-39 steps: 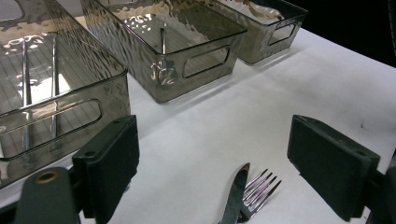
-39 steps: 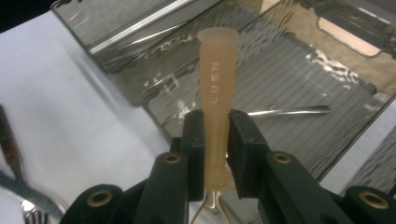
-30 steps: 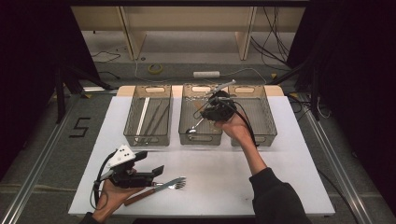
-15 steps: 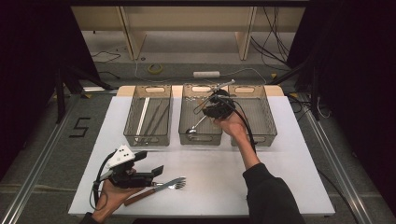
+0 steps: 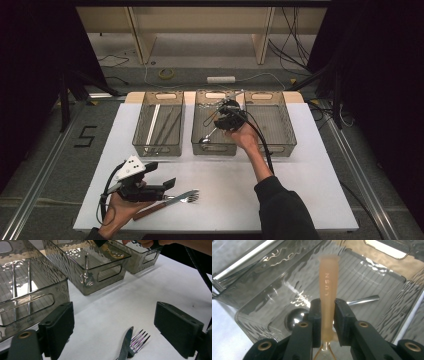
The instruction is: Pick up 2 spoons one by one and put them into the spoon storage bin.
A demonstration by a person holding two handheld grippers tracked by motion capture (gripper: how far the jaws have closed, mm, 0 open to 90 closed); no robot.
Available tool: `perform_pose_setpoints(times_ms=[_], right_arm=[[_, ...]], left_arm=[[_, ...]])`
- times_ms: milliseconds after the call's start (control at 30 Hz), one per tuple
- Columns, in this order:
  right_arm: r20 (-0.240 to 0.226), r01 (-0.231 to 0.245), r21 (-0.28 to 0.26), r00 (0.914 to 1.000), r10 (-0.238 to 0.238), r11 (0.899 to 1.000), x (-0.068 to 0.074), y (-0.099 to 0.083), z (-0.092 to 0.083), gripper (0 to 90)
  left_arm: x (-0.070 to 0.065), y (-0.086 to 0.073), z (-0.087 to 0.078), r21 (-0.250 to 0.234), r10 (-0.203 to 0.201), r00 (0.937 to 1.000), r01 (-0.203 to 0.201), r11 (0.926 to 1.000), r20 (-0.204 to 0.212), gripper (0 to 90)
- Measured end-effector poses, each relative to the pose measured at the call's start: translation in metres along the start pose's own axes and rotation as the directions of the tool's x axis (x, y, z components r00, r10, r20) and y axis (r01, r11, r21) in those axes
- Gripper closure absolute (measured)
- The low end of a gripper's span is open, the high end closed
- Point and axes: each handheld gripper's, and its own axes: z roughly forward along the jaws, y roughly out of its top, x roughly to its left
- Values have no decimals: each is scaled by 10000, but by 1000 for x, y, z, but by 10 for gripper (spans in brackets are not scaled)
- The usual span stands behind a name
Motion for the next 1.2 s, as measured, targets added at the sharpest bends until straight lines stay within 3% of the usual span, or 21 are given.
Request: perform_pose_setpoints(times_ms=[100,200,500,667,867,1067,1200], right_arm=[[-39,-22,55,10000,22,10000,2,-1,4,774],[29,260,147,9997,-261,9996,5,-1,8,774],[-182,195,217,9997,-191,9996,6,-2,11,755],[-319,200,155,9993,-195,9997,5,-1,8,657],[-580,324,-76,9978,-328,9994,6,-4,-7,541],[-1093,411,-627,9929,-478,9972,11,-21,-34,428],[-1275,523,-976,9897,-646,9938,14,-34,-51,386]], left_arm=[[0,0,0,-4,-2,10000,2,10000,11,160],[0,0,0,9,-18,10000,18,10000,10,160],[0,0,1,39,-11,10000,10,10000,28,160],[0,0,1,106,-3,10000,3,9999,30,158],[1,1,1,232,-147,9997,143,9996,185,158],[-2,4,3,736,-143,9995,123,9972,272,158],[-2,9,3,1322,-148,9994,104,9912,323,159]])
